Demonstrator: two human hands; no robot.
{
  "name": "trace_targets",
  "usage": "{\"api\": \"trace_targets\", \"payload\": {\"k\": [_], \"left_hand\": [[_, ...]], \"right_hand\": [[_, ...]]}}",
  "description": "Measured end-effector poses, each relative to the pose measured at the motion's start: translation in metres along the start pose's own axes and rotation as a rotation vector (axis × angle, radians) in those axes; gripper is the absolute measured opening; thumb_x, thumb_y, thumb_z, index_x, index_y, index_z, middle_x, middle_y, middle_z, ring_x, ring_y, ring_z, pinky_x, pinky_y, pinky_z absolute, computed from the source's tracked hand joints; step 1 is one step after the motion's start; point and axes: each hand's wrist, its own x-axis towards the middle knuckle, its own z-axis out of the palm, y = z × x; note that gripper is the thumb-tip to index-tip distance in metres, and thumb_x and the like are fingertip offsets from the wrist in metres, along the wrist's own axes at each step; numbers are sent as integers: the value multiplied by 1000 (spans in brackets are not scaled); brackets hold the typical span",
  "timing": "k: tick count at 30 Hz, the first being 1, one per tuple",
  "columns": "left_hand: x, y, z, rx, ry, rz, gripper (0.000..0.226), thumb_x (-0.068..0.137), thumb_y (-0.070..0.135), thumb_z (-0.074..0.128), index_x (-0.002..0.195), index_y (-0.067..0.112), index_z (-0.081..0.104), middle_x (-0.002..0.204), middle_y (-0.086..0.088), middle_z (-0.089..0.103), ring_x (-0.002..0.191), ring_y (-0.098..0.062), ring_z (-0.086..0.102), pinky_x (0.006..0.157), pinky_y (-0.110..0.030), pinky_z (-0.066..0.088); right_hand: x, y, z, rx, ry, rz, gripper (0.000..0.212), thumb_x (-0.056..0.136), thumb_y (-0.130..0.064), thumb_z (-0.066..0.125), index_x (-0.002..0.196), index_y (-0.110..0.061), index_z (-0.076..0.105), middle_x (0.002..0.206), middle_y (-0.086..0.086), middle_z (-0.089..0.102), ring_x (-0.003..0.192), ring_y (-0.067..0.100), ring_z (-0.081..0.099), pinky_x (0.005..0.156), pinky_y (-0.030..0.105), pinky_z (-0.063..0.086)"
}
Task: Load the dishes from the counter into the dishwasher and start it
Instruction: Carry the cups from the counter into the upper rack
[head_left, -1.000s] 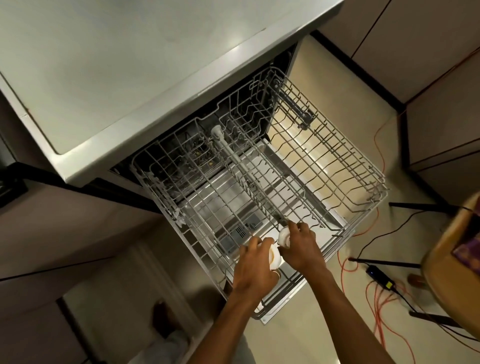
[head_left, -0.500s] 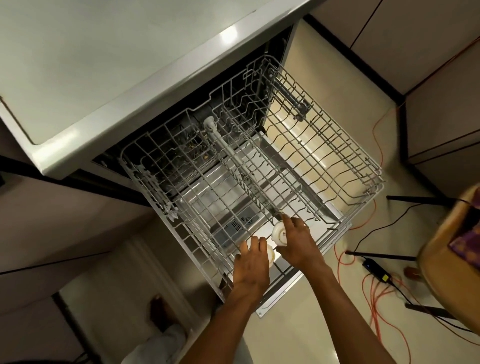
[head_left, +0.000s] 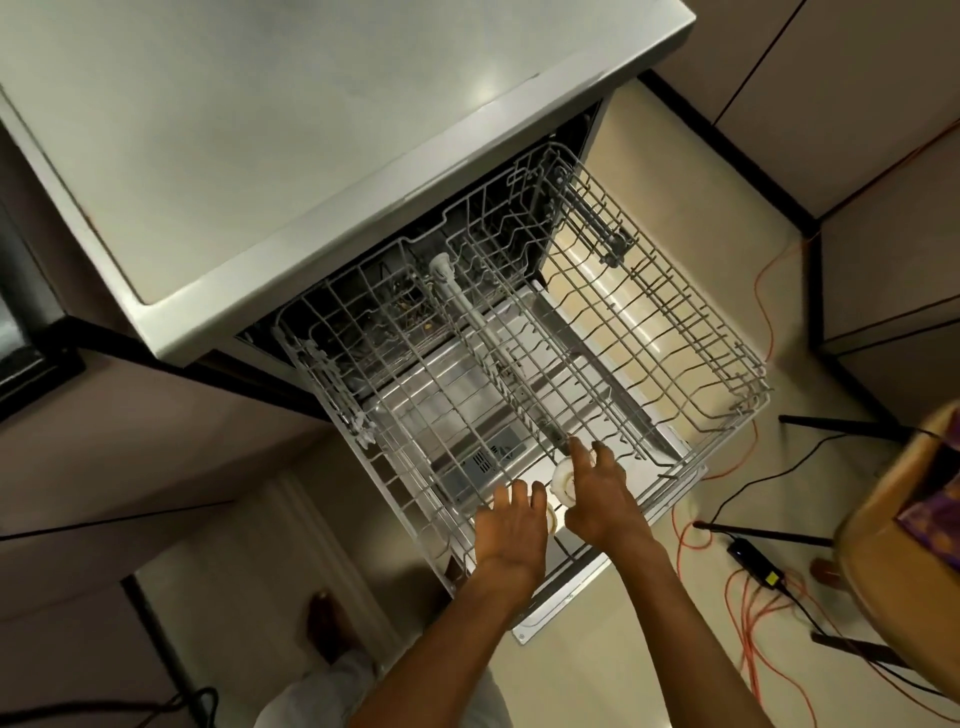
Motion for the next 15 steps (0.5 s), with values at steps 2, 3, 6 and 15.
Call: {"api": "trace_targets", "payload": {"k": [2, 3, 6, 15], "left_hand": [[-11, -7, -24, -11, -3, 8, 83, 82, 27, 78, 147, 14, 28, 147, -13, 36, 137, -32, 32, 96, -45, 51], [-16, -13, -37, -28, 5, 5, 79, 83, 28, 77, 146, 14, 31, 147, -12, 37, 137, -32, 32, 96, -45, 51], [-49, -38, -84, -159, 55, -32, 67, 87, 29, 72, 143, 14, 39, 146, -11, 42, 136, -31, 35, 99, -46, 50], [-172, -139, -187, -846, 285, -67, 34, 88, 32, 64, 121, 22, 62, 120, -1, 67, 115, -22, 62, 95, -39, 53]], "right_hand": [[-11, -15, -15, -4, 53, 5, 96, 82, -17, 77, 157, -20, 18, 164, 18, 13, 149, 39, 20, 110, 47, 40], [-18, -23, -23, 9, 86, 3, 91, 83, -20, 76, 156, -18, 21, 163, 19, 15, 148, 39, 22, 110, 47, 40], [-48, -55, -51, 142, 164, -26, 78, 89, -31, 73, 152, -12, 31, 156, 19, 27, 142, 39, 31, 111, 46, 38], [-145, -193, -120, 479, 235, -266, 33, 99, -34, 60, 127, -16, 61, 121, 6, 62, 102, 16, 59, 77, 23, 43]]}}
